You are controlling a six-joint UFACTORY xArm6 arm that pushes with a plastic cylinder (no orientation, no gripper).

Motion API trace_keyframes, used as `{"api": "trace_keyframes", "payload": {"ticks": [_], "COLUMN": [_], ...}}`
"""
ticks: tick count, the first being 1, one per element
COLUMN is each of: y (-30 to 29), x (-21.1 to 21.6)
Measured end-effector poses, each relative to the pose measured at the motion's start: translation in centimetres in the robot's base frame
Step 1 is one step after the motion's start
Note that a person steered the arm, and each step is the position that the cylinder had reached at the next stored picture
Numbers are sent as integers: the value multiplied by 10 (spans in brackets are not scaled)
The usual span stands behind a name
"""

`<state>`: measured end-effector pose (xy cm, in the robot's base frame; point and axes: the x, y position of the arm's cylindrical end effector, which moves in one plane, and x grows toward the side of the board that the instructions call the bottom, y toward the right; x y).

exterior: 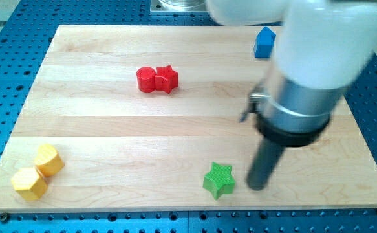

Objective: Place the green blocks in a diagonal line

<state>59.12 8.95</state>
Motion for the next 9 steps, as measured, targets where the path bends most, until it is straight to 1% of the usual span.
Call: {"api": "trace_keyframes", "payload": {"ticks": [1, 3, 4, 5, 6, 7, 8, 9], "y": [-43, -56, -89, -163, -237, -246, -239, -181], "x": [0, -7, -53, -61, -25, 26, 28, 28]}}
